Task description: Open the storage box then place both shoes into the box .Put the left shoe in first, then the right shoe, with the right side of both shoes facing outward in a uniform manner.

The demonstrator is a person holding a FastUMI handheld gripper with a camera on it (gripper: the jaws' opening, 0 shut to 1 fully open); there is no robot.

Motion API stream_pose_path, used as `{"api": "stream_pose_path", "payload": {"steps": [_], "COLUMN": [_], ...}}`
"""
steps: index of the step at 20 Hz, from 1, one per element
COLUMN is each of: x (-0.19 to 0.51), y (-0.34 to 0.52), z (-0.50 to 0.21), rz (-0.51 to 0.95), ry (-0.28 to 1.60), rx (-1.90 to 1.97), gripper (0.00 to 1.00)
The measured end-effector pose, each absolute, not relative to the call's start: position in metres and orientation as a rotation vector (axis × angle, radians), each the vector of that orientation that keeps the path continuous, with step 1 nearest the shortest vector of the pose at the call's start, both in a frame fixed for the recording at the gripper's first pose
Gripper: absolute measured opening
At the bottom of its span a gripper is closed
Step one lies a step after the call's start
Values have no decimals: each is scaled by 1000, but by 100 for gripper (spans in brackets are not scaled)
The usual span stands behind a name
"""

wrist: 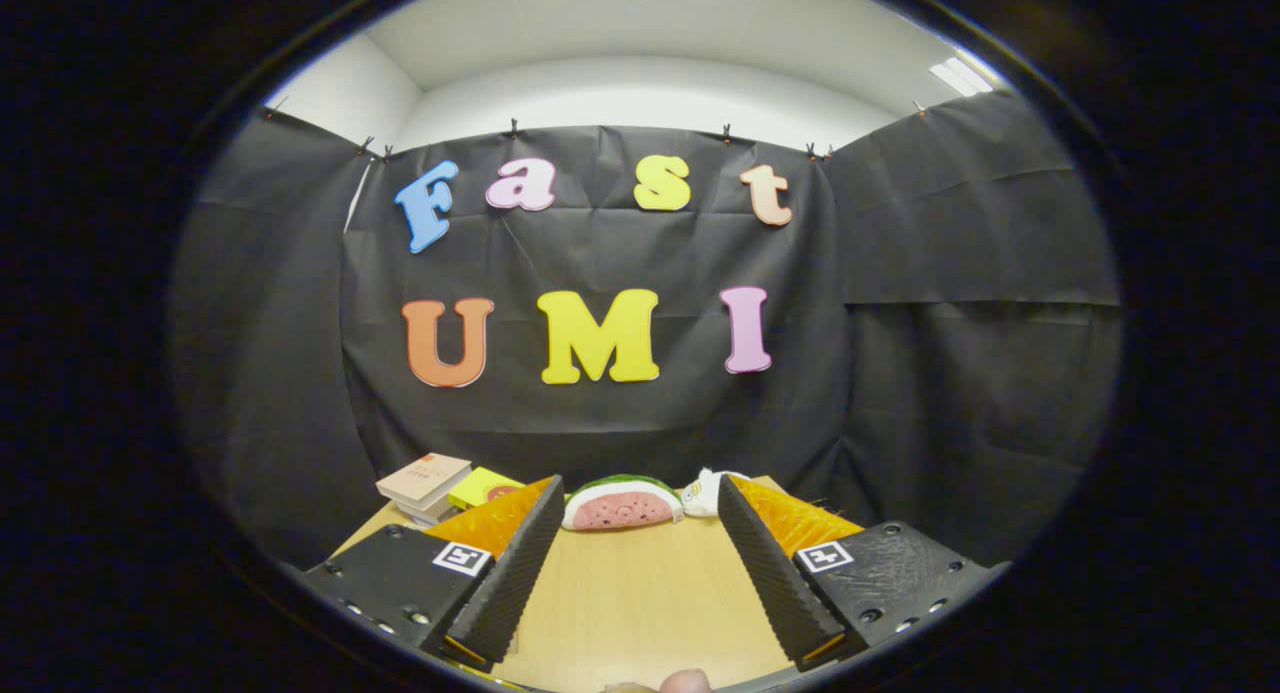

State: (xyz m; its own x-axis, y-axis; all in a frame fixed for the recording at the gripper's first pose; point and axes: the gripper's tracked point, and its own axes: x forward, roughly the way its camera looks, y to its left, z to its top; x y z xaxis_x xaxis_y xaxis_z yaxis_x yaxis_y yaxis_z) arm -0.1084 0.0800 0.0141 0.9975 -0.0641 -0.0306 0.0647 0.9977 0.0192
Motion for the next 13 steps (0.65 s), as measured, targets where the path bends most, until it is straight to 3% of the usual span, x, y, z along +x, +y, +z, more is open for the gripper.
{"api": "stream_pose_path", "payload": {"steps": [13], "x": [-98], "y": [90], "z": [11], "rz": [-21], "ry": [59], "rx": [58], "gripper": [95]}}
